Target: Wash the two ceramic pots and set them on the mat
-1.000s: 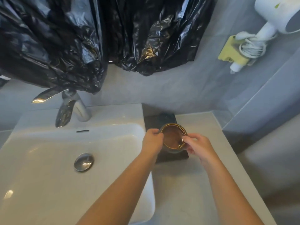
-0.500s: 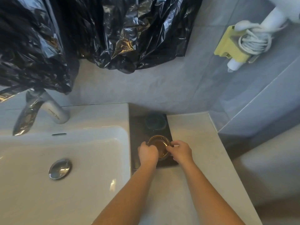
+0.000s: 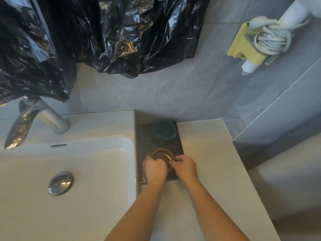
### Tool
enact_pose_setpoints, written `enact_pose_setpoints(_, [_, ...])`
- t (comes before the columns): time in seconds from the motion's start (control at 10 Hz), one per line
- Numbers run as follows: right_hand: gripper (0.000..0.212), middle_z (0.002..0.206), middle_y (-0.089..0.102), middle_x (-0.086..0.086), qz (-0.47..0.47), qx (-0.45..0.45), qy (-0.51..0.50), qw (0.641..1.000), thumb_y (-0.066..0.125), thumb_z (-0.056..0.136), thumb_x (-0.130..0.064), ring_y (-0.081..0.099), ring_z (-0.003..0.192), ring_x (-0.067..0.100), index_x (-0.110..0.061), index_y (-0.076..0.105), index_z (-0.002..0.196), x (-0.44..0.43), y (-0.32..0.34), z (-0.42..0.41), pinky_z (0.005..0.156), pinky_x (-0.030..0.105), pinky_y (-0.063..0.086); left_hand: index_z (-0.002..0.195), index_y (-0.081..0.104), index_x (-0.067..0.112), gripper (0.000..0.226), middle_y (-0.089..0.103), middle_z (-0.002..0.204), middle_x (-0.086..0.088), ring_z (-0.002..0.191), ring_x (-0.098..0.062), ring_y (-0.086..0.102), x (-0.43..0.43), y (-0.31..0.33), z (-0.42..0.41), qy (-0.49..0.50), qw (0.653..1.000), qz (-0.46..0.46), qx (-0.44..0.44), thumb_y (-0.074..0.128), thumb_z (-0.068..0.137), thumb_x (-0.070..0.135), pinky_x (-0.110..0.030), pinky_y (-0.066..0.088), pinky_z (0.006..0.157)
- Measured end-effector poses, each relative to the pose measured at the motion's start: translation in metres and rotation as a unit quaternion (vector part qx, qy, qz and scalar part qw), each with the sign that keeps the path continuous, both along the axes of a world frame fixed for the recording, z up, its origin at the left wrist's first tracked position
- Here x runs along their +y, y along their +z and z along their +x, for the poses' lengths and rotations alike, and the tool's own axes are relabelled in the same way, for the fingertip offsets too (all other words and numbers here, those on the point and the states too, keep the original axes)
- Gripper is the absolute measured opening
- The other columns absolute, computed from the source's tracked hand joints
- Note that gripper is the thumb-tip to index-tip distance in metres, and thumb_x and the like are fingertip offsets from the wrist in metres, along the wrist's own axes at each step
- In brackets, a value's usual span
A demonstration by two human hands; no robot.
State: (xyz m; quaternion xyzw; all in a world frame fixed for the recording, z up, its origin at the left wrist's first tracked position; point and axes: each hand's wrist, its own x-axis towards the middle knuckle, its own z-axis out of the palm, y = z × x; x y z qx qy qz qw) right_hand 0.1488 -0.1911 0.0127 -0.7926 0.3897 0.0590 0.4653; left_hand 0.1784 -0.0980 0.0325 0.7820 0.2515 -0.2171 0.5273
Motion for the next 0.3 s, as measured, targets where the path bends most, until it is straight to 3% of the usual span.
enact_pose_setpoints(0.1, [0.043, 0.119, 0.070, 0.011, 0.007, 0.007, 0.015, 1.000, 0.070, 0.090, -0.021, 0.068, 0.103, 0.027, -0.006, 0.062, 0.129, 0.002, 0.006, -0.004, 0.088, 0.033, 0.056, 0.150, 0.020, 0.008, 0.061, 0.026, 0.155, -0.012, 0.139, -0.033, 0.032, 0.003, 0.005, -0.001, -0.012, 1.000, -0.004, 0.014, 0.042, 0.093, 0.006, -0.044, 0.036, 0.111])
enact_pose_setpoints(0.2, [0.048, 0.135, 0.061, 0.011, -0.017, -0.019, 0.049, 0.998, 0.064, 0.094, -0.019, 0.059, 0.121, 0.023, -0.009, 0.053, 0.140, 0.003, 0.029, -0.007, 0.092, 0.023, 0.044, 0.151, 0.018, 0.010, 0.063, 0.024, 0.157, -0.010, 0.141, -0.031, 0.030, 0.006, 0.015, -0.005, -0.033, 0.999, -0.012, -0.008, 0.045, 0.094, 0.012, -0.044, 0.033, 0.113])
enact_pose_setpoints(0.3, [0.039, 0.132, 0.063, 0.005, 0.022, -0.167, 0.029, 0.985, 0.064, 0.094, -0.015, 0.060, 0.114, 0.013, -0.014, 0.058, 0.132, -0.004, 0.078, -0.012, 0.084, 0.014, 0.041, 0.141, 0.040, 0.017, 0.049, 0.045, 0.144, -0.004, 0.131, -0.023, 0.045, 0.018, 0.034, -0.021, -0.077, 0.993, -0.050, -0.078, 0.047, 0.093, 0.013, -0.039, 0.038, 0.109])
